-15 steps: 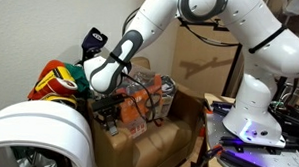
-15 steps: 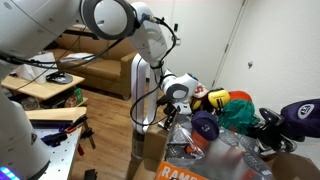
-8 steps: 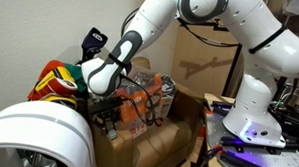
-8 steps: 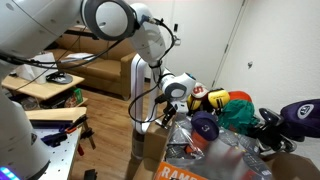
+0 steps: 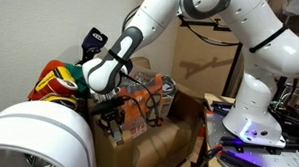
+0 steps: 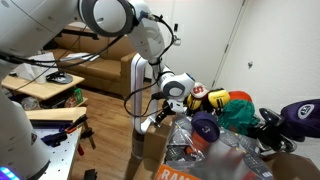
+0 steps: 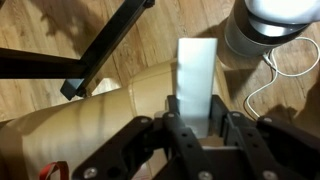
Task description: Remove the remote from the fan then place it on the left arm of the couch
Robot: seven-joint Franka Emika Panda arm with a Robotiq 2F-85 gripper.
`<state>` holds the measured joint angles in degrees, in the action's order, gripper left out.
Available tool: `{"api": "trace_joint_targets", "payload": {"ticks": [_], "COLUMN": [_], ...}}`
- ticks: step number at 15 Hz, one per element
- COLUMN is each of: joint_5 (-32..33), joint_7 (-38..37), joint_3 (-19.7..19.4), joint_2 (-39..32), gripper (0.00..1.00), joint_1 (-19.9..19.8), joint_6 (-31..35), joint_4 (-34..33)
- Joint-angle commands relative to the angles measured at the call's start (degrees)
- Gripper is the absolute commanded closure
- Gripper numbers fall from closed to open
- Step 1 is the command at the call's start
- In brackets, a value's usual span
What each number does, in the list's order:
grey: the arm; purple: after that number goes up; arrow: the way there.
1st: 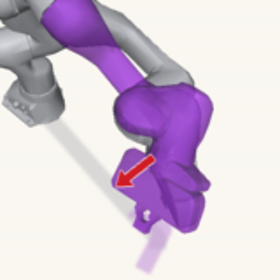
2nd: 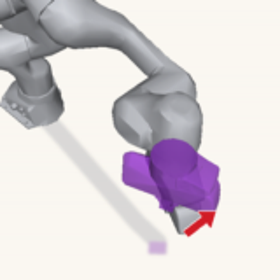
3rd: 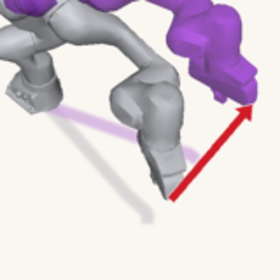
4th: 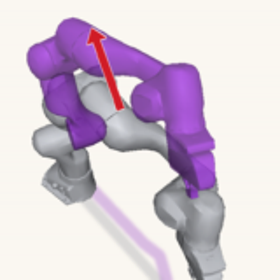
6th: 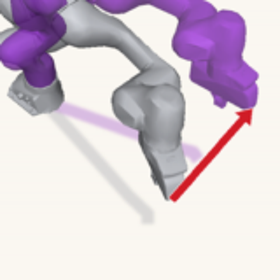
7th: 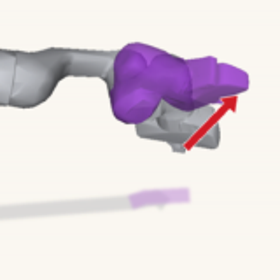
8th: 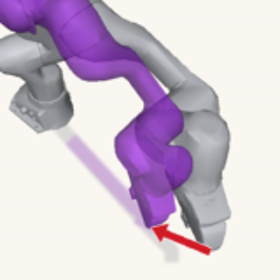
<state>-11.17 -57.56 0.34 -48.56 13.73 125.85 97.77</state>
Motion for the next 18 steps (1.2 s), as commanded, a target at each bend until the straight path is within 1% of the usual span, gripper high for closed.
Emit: {"api": "trace_joint_targets", "payload": {"ticks": [1,2,3,5,6,8,11,15,18], "joint_5": [-0.5,-0.4,0.0,-0.1,-0.2,2.1,5.6,8.7,11.6], "joint_7": [7.7,9.4,4.6,6.7,7.3,6.6,6.3,5.6,4.4], "joint_3": [1.5,1.4,0.4,0.4,0.4,-1.1,-2.8,-4.2,-5.7], "joint_2": [5.1,5.9,2.3,3.7,4.0,3.5,3.1,2.9,3.6], "gripper": [0.9,0.9,0.65,0.65,0.9,0.9,0.9,0.9,0.9], "joint_1": [-3.6,-3.6,-1.0,-1.7,-2.0,-1.2,0.6,2.1,3.8], "joint_6": [-2.8,-0.6,-1.5,-1.5,-1.5,-2.4,-0.2,0.8,4.8], "joint_4": [6.2,6.5,2.8,3.6,3.9,3.5,4.6,5.6,7.6]}}
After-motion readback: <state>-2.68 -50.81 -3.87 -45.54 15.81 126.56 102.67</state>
